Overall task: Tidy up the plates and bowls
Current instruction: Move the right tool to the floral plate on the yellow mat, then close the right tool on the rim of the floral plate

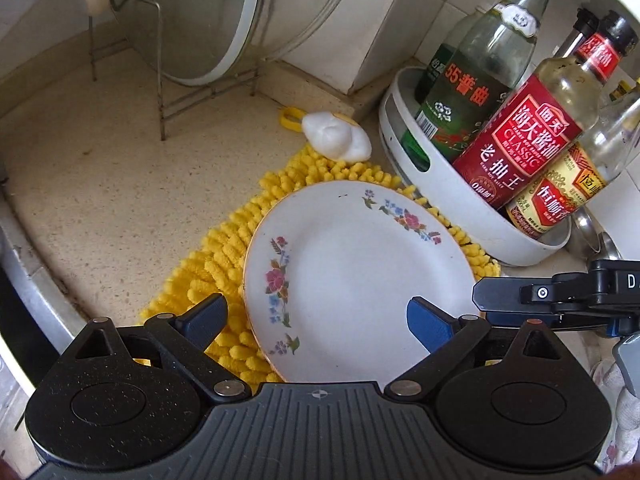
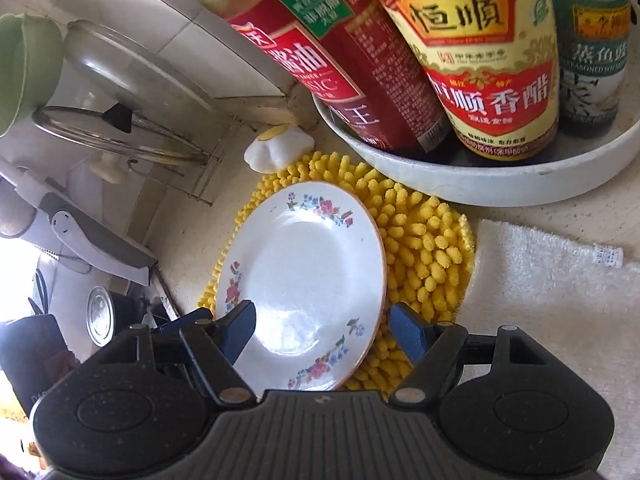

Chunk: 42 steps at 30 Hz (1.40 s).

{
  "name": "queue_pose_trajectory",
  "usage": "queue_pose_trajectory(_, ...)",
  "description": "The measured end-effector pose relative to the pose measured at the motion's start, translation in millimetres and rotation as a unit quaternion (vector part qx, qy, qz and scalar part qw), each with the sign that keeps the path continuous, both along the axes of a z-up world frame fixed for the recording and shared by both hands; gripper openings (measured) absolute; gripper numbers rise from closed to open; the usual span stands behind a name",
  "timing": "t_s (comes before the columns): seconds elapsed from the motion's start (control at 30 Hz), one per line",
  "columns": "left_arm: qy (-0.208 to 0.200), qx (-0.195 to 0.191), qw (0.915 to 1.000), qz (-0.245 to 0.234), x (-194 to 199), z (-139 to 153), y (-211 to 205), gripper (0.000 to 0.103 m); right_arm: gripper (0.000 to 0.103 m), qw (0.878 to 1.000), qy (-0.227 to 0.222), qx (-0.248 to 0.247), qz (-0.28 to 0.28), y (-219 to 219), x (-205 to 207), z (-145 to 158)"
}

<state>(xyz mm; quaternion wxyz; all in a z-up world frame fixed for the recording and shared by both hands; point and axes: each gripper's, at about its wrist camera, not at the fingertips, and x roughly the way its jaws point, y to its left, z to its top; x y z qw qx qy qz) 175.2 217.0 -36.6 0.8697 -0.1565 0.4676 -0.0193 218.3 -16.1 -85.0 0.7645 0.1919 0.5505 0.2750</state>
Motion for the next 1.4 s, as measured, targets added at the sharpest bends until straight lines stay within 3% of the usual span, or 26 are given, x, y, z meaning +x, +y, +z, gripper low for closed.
queue_pose_trajectory(0.57,-0.002,0.013,0.9996,-0.027,22.7,-13.0,-10.0,0.099,0.087,1.0,0.004,-0.021,0.009,16.7,10.5,-8.1)
queue_pose_trajectory(1.03,-0.003,0.069,0.9956,-0.063,23.6,-18.8,-22.9,0.098,0.073,1.0,0.02,-0.023,0.001,18.1,12.6,-17.8)
queue_pose_trajectory(1.4,-0.015,0.064,0.9962,-0.058,17.1,-5.7,-23.8,0.095,0.073,1.0,0.02,-0.02,-0.007,11.6,0.1,-9.3)
